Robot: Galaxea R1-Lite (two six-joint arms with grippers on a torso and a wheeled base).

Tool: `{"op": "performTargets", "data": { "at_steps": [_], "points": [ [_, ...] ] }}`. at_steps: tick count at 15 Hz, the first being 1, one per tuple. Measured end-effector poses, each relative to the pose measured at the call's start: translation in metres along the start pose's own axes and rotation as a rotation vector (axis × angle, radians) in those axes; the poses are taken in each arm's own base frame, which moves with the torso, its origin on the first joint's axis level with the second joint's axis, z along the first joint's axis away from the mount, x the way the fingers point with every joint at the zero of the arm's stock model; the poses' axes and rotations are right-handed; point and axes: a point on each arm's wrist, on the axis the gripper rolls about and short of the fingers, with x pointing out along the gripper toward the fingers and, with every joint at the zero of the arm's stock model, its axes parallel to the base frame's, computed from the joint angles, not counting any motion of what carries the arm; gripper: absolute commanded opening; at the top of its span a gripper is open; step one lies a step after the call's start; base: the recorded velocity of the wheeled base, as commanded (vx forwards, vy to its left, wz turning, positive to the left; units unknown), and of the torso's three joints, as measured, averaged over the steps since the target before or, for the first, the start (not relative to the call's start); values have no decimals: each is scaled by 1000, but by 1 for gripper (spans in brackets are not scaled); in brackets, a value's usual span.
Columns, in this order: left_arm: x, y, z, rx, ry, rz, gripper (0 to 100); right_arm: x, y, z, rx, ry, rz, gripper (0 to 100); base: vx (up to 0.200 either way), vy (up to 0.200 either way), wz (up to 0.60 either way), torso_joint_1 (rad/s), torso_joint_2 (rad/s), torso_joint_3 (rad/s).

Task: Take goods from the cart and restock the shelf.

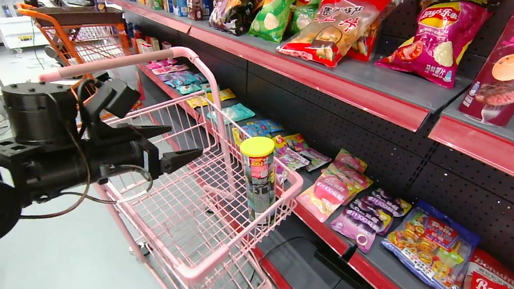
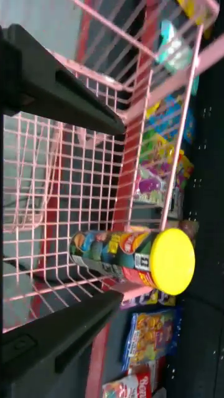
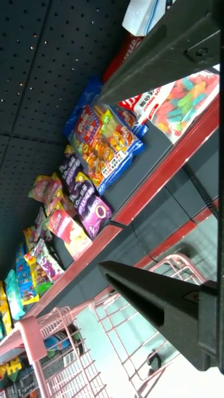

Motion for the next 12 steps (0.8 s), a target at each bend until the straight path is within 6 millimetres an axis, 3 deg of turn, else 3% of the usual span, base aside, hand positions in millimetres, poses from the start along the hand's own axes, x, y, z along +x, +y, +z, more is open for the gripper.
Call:
{"op": "performTargets", "data": {
  "at_steps": [6,12],
  "points": [
    [61,-19,-14,-27,51,-44,100,0,0,0,2,0,0,100,0,0,0,0,0,0],
    [101,-24,-33,-16,15,-70,100,0,0,0,2,0,0,100,0,0,0,0,0,0]
  ]
}}
